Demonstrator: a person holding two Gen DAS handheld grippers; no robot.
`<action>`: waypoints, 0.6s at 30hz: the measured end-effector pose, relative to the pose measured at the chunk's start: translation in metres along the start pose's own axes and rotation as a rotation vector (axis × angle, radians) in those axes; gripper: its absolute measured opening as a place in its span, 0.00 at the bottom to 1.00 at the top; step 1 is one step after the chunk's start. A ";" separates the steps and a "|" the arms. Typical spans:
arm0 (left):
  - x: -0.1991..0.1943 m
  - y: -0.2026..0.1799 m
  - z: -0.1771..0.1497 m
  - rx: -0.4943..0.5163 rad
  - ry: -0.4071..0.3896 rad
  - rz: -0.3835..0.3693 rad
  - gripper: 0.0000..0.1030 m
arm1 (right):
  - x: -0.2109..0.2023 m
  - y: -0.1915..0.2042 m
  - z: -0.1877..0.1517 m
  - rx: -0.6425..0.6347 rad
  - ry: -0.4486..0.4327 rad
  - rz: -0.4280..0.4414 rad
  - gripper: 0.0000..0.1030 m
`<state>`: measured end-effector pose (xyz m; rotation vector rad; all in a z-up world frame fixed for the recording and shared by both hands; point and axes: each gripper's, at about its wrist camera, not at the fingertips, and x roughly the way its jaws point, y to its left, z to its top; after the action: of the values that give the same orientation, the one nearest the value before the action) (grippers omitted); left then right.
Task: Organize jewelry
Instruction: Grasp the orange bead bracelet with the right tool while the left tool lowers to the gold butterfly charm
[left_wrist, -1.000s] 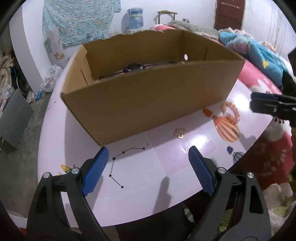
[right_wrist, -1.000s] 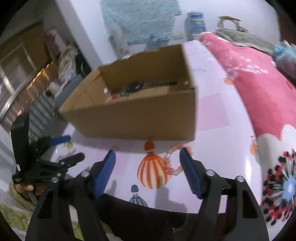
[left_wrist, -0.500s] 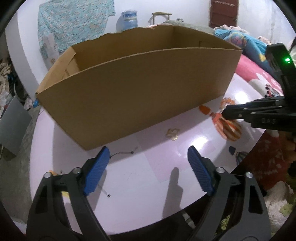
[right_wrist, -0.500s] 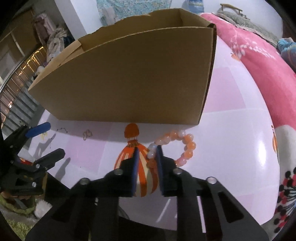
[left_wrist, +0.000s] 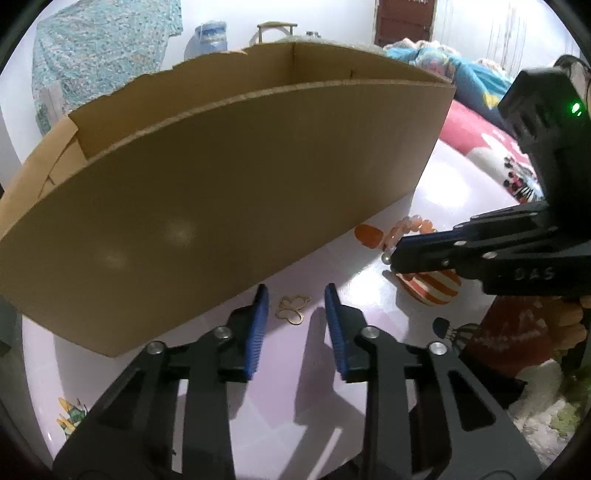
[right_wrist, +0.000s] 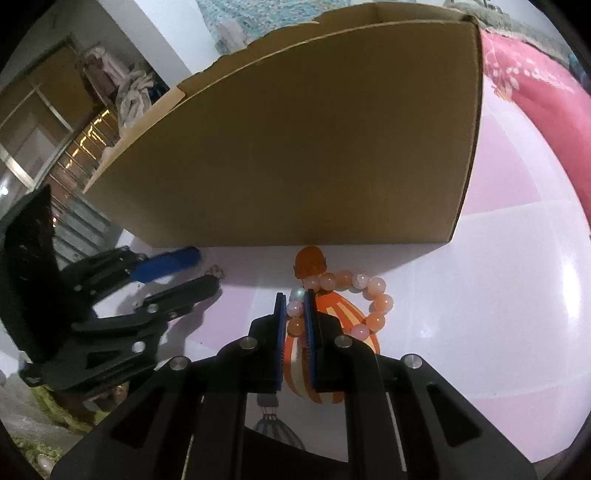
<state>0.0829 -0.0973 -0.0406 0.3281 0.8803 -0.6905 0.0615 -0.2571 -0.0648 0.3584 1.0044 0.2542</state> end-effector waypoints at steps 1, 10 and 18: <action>0.003 -0.001 0.000 0.002 0.016 0.008 0.22 | 0.000 -0.001 0.000 0.003 0.000 0.004 0.10; 0.004 -0.004 0.000 0.023 0.018 0.021 0.21 | -0.004 -0.009 -0.006 0.000 -0.014 0.014 0.10; 0.004 -0.011 0.000 0.032 0.020 0.017 0.12 | -0.006 -0.013 -0.007 0.003 -0.022 0.019 0.10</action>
<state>0.0773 -0.1076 -0.0433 0.3708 0.8852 -0.6872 0.0530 -0.2699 -0.0691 0.3730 0.9803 0.2658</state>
